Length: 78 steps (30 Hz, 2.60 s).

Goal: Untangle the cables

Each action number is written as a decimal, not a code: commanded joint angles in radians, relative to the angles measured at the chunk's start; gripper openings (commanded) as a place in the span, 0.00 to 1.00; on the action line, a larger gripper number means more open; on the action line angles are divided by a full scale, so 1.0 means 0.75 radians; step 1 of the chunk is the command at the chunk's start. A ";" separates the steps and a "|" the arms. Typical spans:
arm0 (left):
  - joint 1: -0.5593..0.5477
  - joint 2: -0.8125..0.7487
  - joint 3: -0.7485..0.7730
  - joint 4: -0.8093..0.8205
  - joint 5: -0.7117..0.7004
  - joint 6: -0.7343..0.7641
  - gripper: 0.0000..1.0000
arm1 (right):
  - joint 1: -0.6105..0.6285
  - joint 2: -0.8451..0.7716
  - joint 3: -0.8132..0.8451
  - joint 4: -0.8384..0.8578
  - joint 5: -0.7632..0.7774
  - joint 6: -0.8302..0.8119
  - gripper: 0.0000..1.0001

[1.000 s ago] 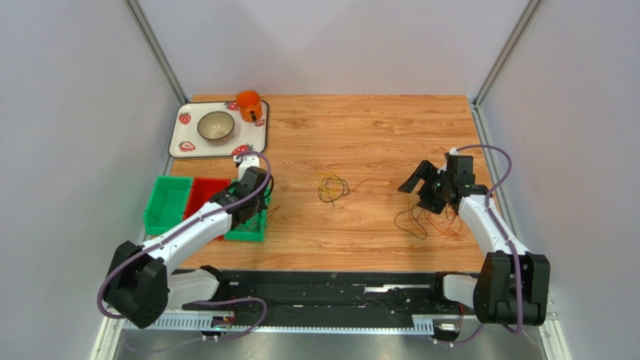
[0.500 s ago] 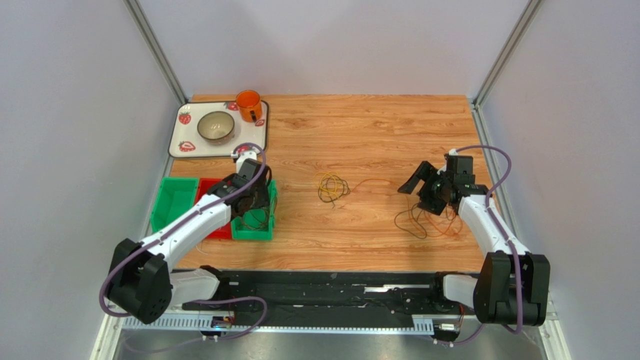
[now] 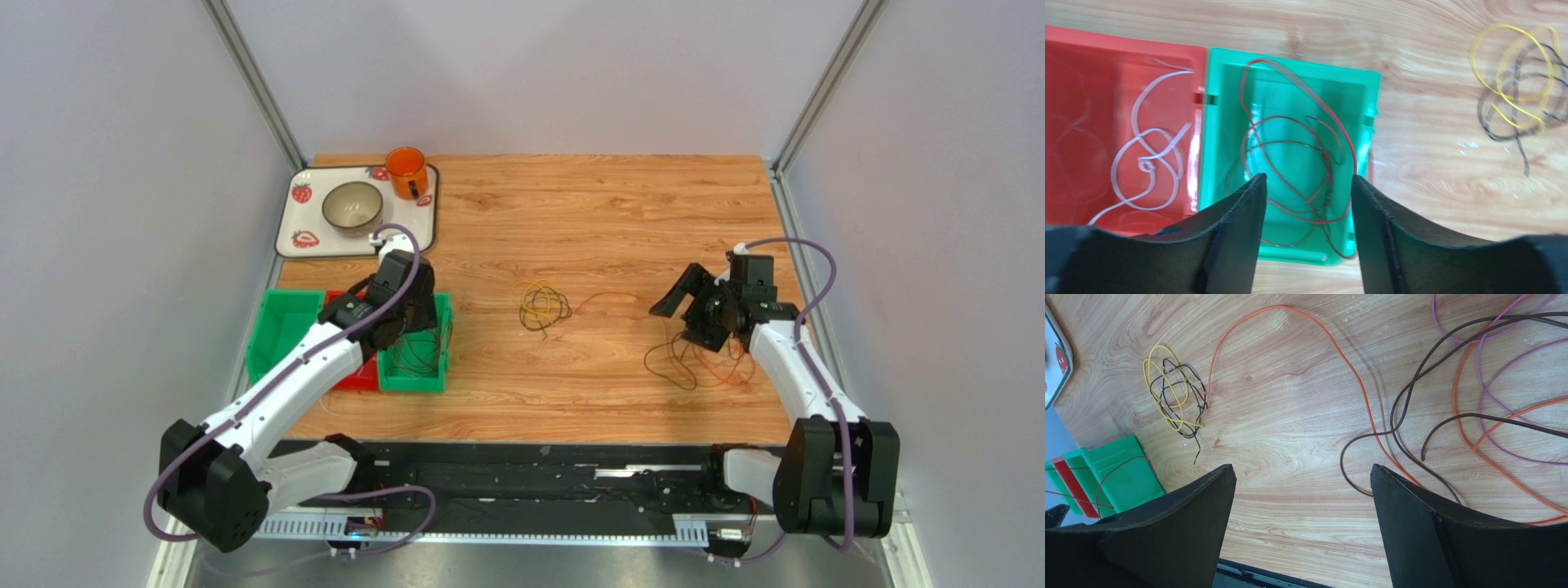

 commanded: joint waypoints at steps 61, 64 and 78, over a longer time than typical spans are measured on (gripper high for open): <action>-0.394 0.312 0.111 -0.054 -0.314 0.081 0.00 | 0.007 0.004 0.020 0.010 -0.001 -0.034 0.86; -0.392 0.270 0.151 -0.146 -0.428 0.059 0.00 | 0.007 0.002 0.024 0.004 -0.001 -0.040 0.86; -0.273 0.216 0.234 -0.576 -0.736 -0.308 0.00 | 0.007 -0.025 0.040 -0.018 -0.017 -0.042 0.86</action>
